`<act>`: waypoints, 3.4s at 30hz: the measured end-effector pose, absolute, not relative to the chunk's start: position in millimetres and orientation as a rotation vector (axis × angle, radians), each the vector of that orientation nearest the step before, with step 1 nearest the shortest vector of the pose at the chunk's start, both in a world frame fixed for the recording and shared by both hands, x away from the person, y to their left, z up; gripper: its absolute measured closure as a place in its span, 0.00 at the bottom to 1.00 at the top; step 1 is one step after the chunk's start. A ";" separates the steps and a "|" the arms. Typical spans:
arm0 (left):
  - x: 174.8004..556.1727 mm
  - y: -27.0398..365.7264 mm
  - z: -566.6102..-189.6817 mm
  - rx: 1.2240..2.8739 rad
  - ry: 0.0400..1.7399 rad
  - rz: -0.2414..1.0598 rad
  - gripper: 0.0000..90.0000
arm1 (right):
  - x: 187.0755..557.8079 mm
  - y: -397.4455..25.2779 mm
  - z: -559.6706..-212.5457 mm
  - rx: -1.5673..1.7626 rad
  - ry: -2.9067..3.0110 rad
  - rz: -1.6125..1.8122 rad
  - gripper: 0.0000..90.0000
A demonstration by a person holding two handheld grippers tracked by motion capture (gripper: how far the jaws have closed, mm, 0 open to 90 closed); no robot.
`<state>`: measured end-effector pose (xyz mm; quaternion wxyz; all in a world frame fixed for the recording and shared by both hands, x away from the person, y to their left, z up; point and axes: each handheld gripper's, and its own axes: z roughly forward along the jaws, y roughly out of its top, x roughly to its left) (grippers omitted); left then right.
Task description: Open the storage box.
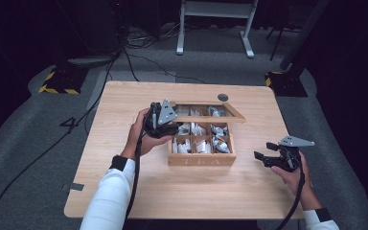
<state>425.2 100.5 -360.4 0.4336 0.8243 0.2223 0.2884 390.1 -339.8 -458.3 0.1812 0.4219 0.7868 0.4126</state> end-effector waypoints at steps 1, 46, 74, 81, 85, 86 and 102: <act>426.3 100.9 -359.4 2.047 0.557 0.719 0.56 | 391.3 -340.8 -460.8 1.209 2.228 1.175 0.30; 508.2 107.5 -315.4 1.836 0.733 0.620 0.52 | 397.3 -322.0 -490.9 1.116 2.344 1.109 0.30; 555.4 99.0 -309.1 1.821 0.885 0.700 0.50 | 398.5 -311.8 -501.2 1.085 2.393 1.085 0.30; 564.0 96.2 -311.4 1.822 0.914 0.717 0.48 | 398.8 -311.3 -502.5 1.078 2.382 1.092 0.29; 568.6 93.9 -316.1 1.819 0.941 0.737 0.48 | 398.5 -310.2 -503.1 1.072 2.380 1.091 0.28; 570.4 93.7 -319.2 1.818 0.953 0.728 0.48 | 399.1 -309.5 -503.0 1.068 2.382 1.083 0.28; 578.2 87.0 -345.8 1.879 1.046 0.744 0.48 | 399.5 -305.8 -503.4 1.057 2.381 1.063 0.26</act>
